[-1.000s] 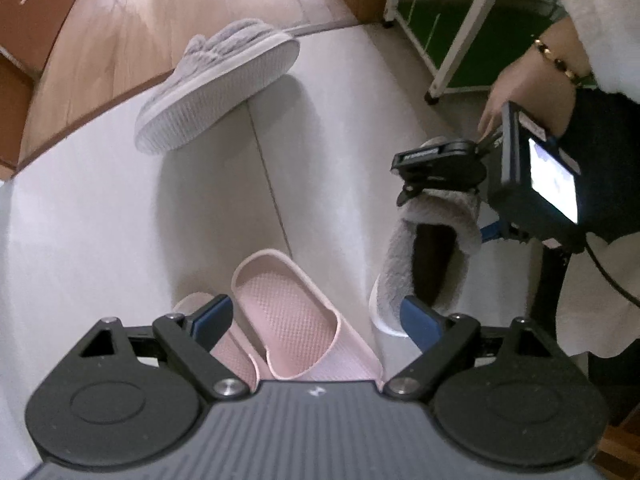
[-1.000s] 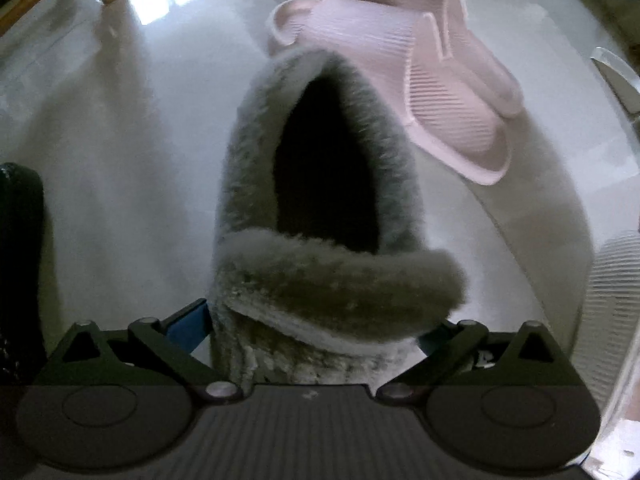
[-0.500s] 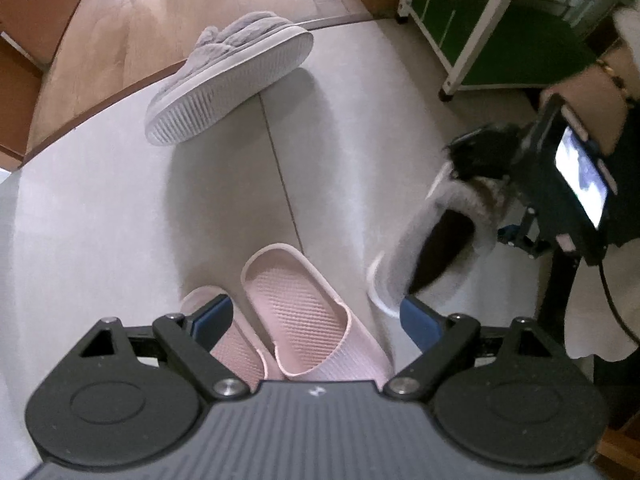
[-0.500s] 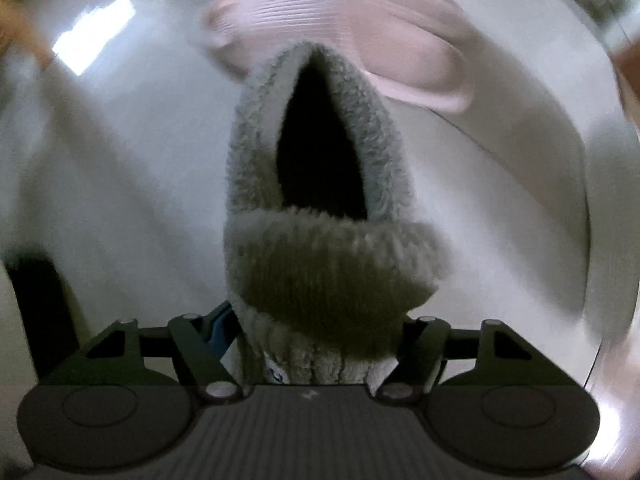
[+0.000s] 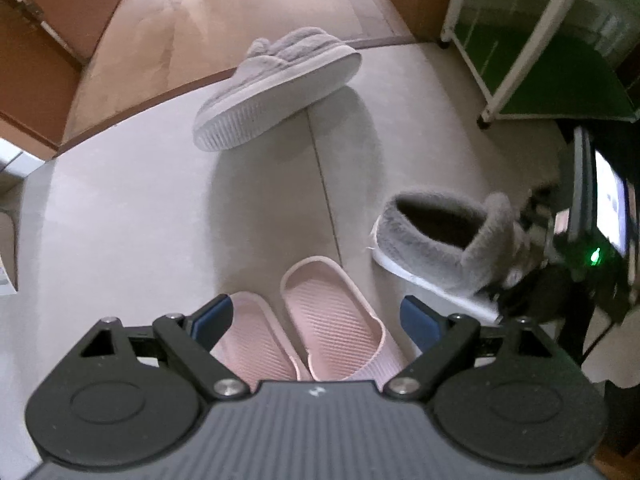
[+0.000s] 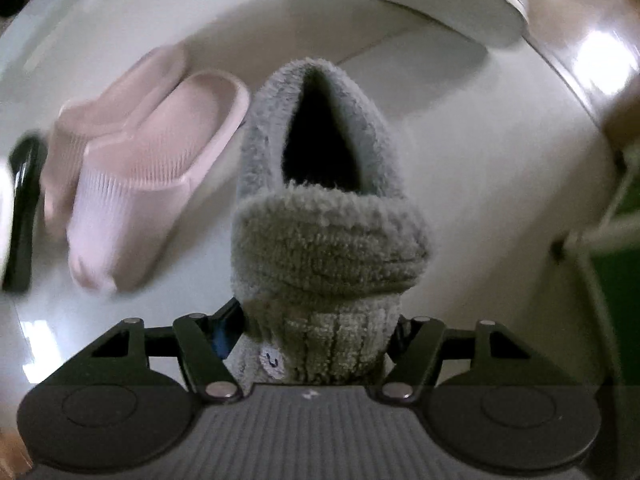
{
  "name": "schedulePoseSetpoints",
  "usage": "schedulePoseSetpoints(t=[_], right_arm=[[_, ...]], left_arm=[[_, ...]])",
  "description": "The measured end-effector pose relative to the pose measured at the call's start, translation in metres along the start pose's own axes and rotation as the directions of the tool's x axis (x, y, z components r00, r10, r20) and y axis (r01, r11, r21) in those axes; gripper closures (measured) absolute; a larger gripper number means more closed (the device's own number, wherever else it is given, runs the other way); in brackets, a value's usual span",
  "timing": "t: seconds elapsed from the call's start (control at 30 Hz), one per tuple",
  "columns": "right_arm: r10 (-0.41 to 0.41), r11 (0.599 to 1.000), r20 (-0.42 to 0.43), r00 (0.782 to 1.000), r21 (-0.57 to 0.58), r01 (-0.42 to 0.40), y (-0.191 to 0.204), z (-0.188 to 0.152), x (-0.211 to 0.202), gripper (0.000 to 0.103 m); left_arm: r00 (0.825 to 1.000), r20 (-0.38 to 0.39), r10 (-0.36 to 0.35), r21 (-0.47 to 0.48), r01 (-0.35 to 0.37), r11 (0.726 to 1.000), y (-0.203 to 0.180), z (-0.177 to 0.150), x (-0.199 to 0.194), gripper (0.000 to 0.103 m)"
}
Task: Organize objects
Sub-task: 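Lower the grey slipper beside the pink slides and open the right tool, then grasp the sole-up grey slipper by its sole edge with the left tool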
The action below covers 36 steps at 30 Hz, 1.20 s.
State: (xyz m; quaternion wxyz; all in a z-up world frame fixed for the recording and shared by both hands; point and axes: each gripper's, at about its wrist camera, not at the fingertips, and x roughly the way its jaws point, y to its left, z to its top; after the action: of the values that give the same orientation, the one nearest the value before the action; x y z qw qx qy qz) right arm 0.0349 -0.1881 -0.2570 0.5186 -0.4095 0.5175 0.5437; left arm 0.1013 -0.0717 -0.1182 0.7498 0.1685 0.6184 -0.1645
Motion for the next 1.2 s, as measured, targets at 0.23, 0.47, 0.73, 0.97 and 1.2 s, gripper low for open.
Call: schedulePoseSetpoints(t=[0.23,0.47,0.73,0.97,1.2], right_arm=[[-0.068,0.965,-0.002,0.998,0.253,0.066,0.025,-0.002,0.010,0.030],[-0.042,0.937,-0.016,0.999,0.347,0.045,0.053,-0.008,0.020,0.026],[-0.038,0.948,0.026,0.999,0.317,0.028,0.058,-0.009,0.009,0.015],[-0.047,0.974,0.071,0.996,0.226,0.030,0.051,-0.005,-0.034,0.011],[-0.001,1.000,0.041,0.999,0.005,0.001,0.047,-0.002,-0.080,0.005]], left_arm=[[1.000,0.019,0.010,-0.029,-0.009,1.000,0.007,0.000,-0.007,0.013],[0.999,0.030,0.010,-0.049,-0.009,0.999,0.013,-0.002,-0.012,0.013],[0.999,0.040,0.013,-0.072,-0.010,0.997,0.017,-0.001,-0.014,0.012],[0.997,0.073,-0.020,-0.113,0.029,0.993,0.028,0.007,-0.013,0.010],[0.985,0.162,-0.066,-0.040,0.074,0.996,0.062,0.063,0.016,0.008]])
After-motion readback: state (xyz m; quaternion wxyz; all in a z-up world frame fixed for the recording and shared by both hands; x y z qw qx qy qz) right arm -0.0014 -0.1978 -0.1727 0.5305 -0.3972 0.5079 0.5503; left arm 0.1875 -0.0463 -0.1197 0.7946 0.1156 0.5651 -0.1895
